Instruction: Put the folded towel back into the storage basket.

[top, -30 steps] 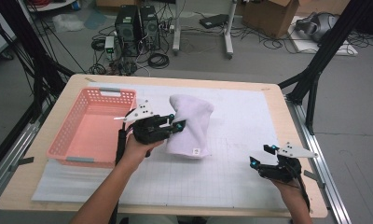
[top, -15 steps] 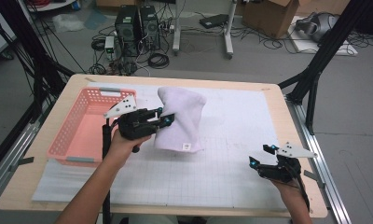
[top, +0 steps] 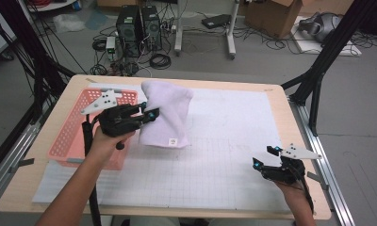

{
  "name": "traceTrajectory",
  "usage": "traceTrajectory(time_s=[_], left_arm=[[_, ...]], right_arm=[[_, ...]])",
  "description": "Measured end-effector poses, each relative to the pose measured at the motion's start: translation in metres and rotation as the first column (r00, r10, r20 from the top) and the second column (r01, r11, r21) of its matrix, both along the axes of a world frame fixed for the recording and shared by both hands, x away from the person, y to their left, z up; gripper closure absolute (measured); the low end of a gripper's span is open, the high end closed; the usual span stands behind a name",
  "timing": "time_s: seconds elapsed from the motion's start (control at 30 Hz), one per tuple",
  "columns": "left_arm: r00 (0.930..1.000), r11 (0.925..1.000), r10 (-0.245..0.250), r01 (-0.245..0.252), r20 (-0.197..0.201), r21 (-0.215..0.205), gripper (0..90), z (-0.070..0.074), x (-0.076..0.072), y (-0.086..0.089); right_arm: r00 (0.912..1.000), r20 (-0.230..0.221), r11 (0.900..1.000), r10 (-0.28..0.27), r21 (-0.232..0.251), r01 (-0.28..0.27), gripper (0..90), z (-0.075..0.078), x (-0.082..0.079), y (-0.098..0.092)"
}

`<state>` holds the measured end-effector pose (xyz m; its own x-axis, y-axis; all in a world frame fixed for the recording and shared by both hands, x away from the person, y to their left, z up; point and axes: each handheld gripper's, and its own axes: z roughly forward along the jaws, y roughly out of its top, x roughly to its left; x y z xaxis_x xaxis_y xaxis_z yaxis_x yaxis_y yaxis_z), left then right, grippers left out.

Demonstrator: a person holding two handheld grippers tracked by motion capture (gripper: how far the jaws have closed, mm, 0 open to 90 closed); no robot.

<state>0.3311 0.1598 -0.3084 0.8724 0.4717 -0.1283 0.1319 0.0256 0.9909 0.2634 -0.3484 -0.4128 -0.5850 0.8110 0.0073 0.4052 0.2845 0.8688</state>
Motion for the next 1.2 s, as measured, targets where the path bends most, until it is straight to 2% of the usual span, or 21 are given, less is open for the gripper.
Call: traceTrajectory(time_s=[0.17,0.5,0.7,0.83,1.2], left_arm=[[0.9998,0.9997,0.018,-0.018,0.002,-0.015,70.7,0.007,0.001,0.019],[0.9977,0.9977,0.065,-0.065,0.017,-0.018,70.7,0.017,0.001,0.055],[0.9954,0.9953,0.091,-0.090,0.030,-0.035,70.7,0.023,-0.002,0.075],[0.9931,0.9939,0.107,-0.106,0.046,-0.031,70.7,0.028,-0.004,0.089],[0.9874,0.9875,0.151,-0.148,0.048,-0.053,70.7,0.033,-0.009,0.125]], right_arm=[[1.0000,0.003,1.000,0.002,-0.003,-0.002,23.5,0.000,0.001,0.001],[1.0000,-0.003,1.000,0.003,-0.003,-0.003,23.4,0.000,0.001,0.003],[1.0000,0.000,1.000,0.001,-0.004,-0.001,23.5,0.000,0.002,0.002],[1.0000,0.000,1.000,-0.002,-0.006,0.002,23.5,-0.001,0.002,0.002],[1.0000,-0.002,1.000,-0.002,-0.006,0.002,23.4,-0.001,0.003,0.003]])
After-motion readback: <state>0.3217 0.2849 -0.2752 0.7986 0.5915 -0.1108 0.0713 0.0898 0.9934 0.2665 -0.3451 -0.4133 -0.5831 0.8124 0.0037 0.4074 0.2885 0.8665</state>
